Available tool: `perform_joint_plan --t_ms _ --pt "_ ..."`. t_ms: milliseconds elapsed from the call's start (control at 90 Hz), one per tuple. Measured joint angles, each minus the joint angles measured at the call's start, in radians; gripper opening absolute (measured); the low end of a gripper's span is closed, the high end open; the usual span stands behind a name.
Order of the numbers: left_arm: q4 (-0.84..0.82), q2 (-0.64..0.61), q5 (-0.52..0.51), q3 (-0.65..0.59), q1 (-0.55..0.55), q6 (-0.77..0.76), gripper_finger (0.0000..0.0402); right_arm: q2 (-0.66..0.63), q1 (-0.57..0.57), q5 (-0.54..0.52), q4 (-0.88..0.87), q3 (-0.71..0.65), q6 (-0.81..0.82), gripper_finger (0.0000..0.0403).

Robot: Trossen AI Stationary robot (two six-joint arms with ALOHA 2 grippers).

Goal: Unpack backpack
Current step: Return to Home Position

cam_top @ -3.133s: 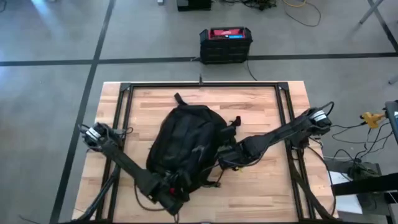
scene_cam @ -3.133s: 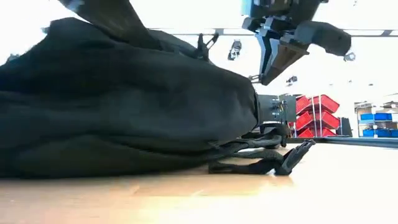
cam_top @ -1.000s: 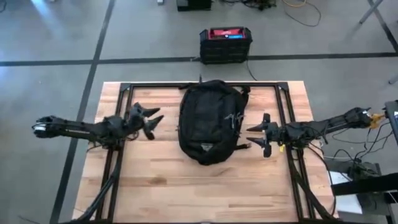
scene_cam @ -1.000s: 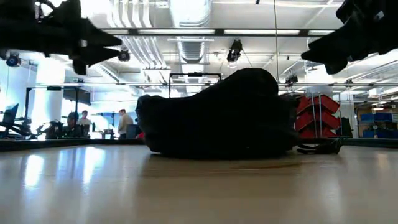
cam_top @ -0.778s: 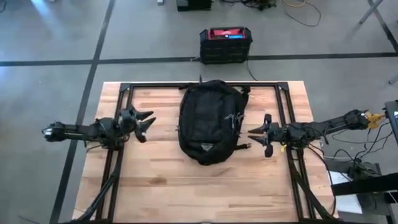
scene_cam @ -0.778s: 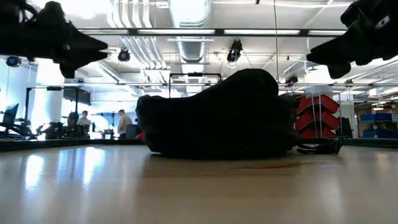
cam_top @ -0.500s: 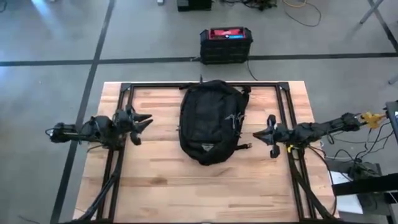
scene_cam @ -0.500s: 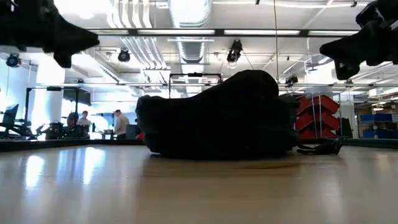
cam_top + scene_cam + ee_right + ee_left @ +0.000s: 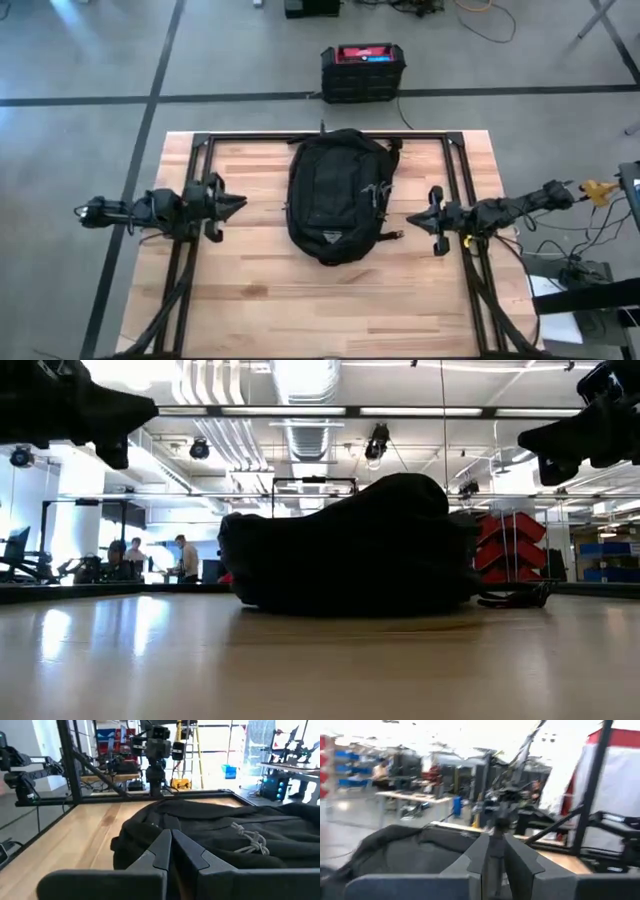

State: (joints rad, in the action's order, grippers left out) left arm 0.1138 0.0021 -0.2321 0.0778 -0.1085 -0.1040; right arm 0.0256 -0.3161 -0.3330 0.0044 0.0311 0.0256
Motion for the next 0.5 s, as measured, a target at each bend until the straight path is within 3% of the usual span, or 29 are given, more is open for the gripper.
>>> perform_joint_plan --t_ms 311,500 --pt "-0.042 0.007 0.086 -0.069 -0.001 -0.17 0.0024 0.028 0.001 -0.018 0.002 -0.001 -0.043 0.0" --pt "-0.059 0.016 -0.011 -0.069 0.0 -0.186 0.0024 0.058 0.002 -0.027 0.002 -0.001 -0.045 0.0"
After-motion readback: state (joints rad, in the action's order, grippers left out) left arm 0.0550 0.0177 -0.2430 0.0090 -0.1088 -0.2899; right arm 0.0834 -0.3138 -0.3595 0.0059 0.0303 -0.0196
